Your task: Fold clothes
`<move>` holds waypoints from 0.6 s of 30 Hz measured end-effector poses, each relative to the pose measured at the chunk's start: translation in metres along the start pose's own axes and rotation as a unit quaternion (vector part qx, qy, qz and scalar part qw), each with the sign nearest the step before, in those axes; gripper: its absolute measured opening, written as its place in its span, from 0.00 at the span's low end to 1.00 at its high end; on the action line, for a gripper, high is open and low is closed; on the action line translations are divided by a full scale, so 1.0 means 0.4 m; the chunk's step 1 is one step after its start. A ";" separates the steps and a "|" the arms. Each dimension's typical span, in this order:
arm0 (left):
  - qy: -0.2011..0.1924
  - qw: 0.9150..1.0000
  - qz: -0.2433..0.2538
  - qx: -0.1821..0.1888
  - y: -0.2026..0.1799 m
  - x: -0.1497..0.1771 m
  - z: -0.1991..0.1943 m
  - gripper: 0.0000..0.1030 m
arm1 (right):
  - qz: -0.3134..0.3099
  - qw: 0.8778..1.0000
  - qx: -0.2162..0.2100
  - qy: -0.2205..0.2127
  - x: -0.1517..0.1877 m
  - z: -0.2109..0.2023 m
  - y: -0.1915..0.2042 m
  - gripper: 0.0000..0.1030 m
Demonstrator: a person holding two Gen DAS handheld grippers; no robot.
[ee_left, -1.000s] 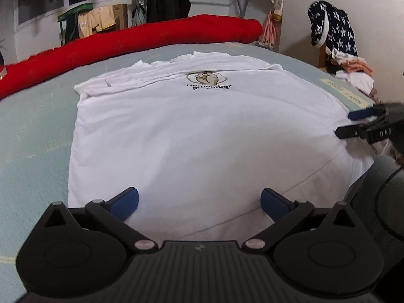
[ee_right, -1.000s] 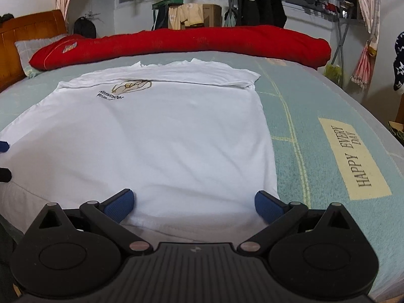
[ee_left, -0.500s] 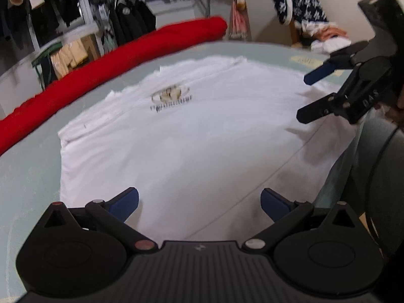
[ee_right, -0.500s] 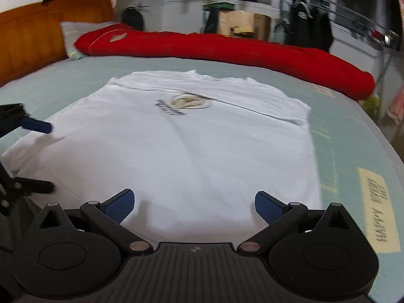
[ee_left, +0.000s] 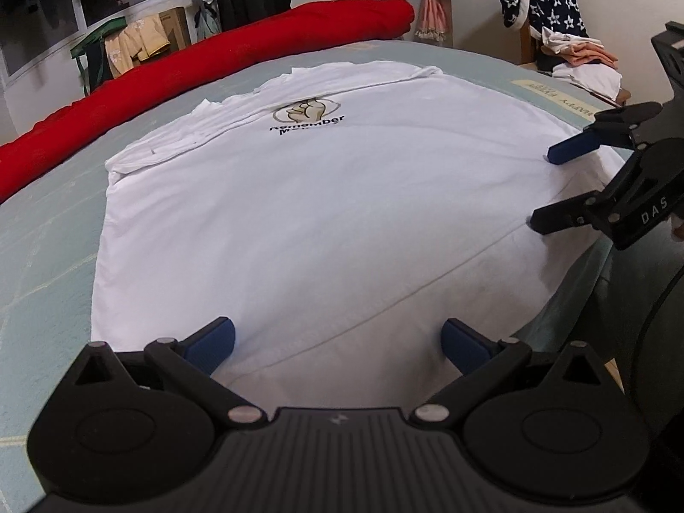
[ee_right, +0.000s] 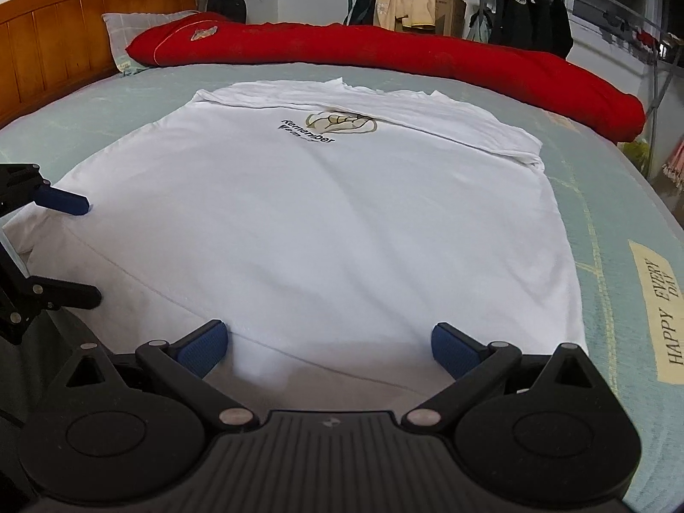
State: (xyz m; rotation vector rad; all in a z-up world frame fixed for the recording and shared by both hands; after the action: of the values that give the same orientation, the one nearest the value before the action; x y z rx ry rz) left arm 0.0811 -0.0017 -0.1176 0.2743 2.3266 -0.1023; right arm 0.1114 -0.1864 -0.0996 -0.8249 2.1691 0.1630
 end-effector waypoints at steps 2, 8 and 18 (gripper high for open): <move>-0.002 1.000 0.005 0.000 -0.002 -0.005 -0.004 0.99 | -0.002 1.000 0.002 0.001 -0.002 -0.004 -0.003 1.00; -0.024 0.999 0.035 -0.008 -0.015 -0.021 -0.030 0.99 | -0.006 1.000 0.013 0.000 -0.012 -0.028 -0.025 1.00; -0.068 0.976 0.204 -0.029 -0.113 -0.002 -0.045 0.99 | -0.012 0.999 0.035 -0.012 -0.023 -0.066 -0.043 1.00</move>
State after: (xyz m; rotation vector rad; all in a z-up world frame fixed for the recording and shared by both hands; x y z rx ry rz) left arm 0.0588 -0.0429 -0.1048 0.6873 2.0884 0.1454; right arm 0.1093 -0.2047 -0.0724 -0.8056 2.1287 0.0838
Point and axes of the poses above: each gripper's, at about its wrist camera, not at the fingertips, and z roughly the way its jaws point, y to its left, x to its underside, the point moved 4 cm from there along z, roughly the way its jaws point, and after that the axes turned 10 degrees about -z, right-handed, at the moved point
